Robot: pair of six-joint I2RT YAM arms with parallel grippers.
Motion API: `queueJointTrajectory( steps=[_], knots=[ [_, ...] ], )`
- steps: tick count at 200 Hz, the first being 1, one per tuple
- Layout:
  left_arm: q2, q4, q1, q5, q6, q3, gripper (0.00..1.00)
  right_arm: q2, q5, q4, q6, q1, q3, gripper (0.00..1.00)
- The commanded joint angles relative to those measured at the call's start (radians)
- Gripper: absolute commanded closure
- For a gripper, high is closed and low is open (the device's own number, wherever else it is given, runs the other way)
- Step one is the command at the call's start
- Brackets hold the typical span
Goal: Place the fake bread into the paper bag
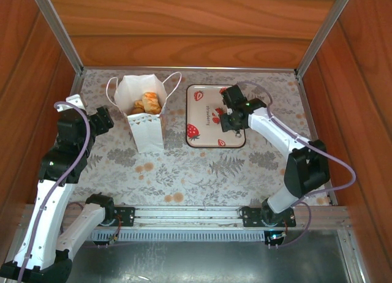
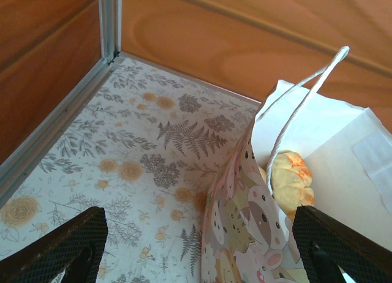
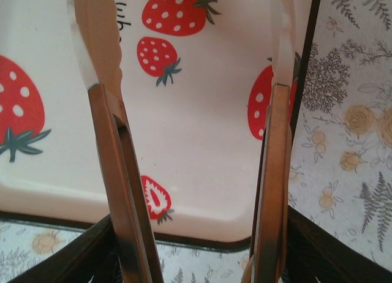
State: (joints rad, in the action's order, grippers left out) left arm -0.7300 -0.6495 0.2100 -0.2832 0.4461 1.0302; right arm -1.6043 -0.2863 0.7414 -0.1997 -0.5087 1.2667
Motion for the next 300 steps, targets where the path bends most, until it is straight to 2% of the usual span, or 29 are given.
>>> queueJointTrajectory(
  steps=[1,109,166,205,300],
  knots=[
    [-0.003,0.012,-0.006,0.003,0.01,0.0,0.16,-0.02,-0.019,-0.086,-0.029,0.009,-0.013,0.36],
    [-0.033,0.013,-0.006,0.007,0.008,0.01,0.16,-0.17,0.022,-0.085,-0.05,0.009,-0.01,0.36],
    [-0.052,0.02,-0.006,0.016,0.008,0.021,0.16,-0.18,0.023,-0.086,-0.055,0.009,-0.055,0.33],
    [-0.054,0.024,-0.006,0.021,0.011,0.024,0.16,-0.185,0.065,-0.097,-0.055,0.009,-0.08,0.28],
    [-0.054,0.025,-0.006,0.021,0.01,0.021,0.16,-0.175,0.053,-0.096,-0.037,0.01,-0.087,0.21]
  ],
)
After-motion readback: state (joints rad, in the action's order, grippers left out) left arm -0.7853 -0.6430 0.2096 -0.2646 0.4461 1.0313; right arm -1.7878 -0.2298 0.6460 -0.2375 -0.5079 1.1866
